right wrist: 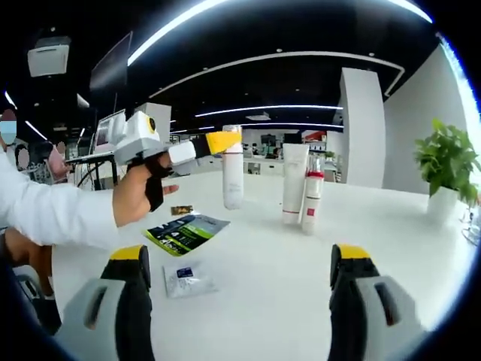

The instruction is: Arrange the skincare products in the storage area until every visible bottle or jar stands upright without overlapping.

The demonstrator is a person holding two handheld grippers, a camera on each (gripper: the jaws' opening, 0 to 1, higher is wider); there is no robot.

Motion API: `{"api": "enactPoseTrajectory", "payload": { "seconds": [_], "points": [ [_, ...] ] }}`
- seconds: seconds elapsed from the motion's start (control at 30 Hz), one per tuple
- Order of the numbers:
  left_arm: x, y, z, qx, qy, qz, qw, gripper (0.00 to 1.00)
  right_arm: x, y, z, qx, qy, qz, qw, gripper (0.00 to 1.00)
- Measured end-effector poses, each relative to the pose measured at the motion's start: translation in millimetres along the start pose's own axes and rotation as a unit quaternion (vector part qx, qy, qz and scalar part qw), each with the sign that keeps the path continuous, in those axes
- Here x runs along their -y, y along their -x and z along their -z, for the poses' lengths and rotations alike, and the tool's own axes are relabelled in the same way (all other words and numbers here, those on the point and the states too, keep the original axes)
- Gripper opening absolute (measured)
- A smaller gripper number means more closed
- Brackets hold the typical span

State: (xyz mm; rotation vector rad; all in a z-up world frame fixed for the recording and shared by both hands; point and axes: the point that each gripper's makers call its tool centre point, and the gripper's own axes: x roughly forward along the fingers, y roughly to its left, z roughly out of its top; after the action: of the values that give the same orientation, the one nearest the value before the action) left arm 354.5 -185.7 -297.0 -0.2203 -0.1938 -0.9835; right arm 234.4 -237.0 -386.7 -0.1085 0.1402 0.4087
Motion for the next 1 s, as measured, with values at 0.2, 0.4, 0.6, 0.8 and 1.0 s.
{"api": "enactPoseTrajectory", "payload": {
  "seconds": [0.2,0.4,0.6,0.8,1.0],
  "points": [
    [-5.1,-9.6,15.2,-0.001,-0.004,-0.022,0.9998,0.16,3.8,-1.0,2.9,-0.001,-0.003,0.001,1.0,1.0],
    [-14.0,-23.4,28.5,-0.007,-0.008,-0.031,0.9995,0.16,8.3,-0.8,7.1,-0.005,-0.005,0.002,1.0,1.0],
    [-14.2,-29.4,34.7,-0.012,-0.019,-0.031,0.9993,0.16,15.2,-0.3,11.8,-0.006,-0.009,0.005,0.9999,1.0],
    [-16.9,-36.0,37.8,-0.015,-0.021,-0.042,0.9988,0.16,16.8,-2.1,14.3,-0.009,-0.009,0.004,0.9999,1.0],
    [-18.8,-47.3,46.3,-0.013,-0.021,-0.048,0.9985,0.16,17.6,-0.9,13.6,-0.006,-0.009,0.003,0.9999,1.0]
  ]
}}
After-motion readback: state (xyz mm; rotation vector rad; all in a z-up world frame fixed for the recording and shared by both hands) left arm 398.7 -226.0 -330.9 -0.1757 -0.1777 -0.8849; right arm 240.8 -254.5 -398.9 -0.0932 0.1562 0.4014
